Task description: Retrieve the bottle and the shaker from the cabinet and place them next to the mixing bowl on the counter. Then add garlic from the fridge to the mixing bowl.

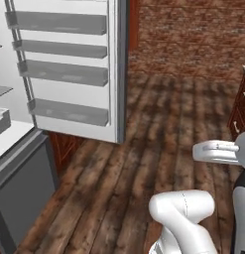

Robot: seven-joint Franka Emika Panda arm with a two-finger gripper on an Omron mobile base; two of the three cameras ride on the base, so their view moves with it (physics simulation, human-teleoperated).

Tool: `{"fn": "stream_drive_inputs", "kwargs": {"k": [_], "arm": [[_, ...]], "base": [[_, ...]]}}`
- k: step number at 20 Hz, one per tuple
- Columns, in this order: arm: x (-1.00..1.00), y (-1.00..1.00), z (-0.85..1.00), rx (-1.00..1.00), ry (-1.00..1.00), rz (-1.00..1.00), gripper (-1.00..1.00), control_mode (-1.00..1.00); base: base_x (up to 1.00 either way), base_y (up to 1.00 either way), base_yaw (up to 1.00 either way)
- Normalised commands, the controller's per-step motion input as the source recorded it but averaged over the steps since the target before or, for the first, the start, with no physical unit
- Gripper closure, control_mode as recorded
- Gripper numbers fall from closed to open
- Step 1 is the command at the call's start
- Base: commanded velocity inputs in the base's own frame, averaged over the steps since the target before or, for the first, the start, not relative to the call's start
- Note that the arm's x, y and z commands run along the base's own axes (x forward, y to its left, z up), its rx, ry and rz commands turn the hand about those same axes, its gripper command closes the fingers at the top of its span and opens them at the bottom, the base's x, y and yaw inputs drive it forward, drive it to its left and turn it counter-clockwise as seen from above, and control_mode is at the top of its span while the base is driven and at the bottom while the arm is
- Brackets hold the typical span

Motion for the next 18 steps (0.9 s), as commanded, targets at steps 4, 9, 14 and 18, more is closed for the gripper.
{"fn": "stream_drive_inputs", "kwargs": {"k": [4, 9, 14, 18], "arm": [[0.0, 0.0, 0.0, 0.0, 0.0, 0.0, -1.0, 1.0], [0.0, 0.0, 0.0, 0.0, 0.0, 0.0, -1.0, 1.0], [0.0, 0.0, 0.0, 0.0, 0.0, 0.0, -1.0, 1.0], [0.0, 0.0, 0.0, 0.0, 0.0, 0.0, -1.0, 1.0]], "base": [[0.36, -1.0, 0.17], [0.85, -0.77, 0.08], [1.0, -0.19, -0.29], [1.0, -0.02, -0.45]]}}
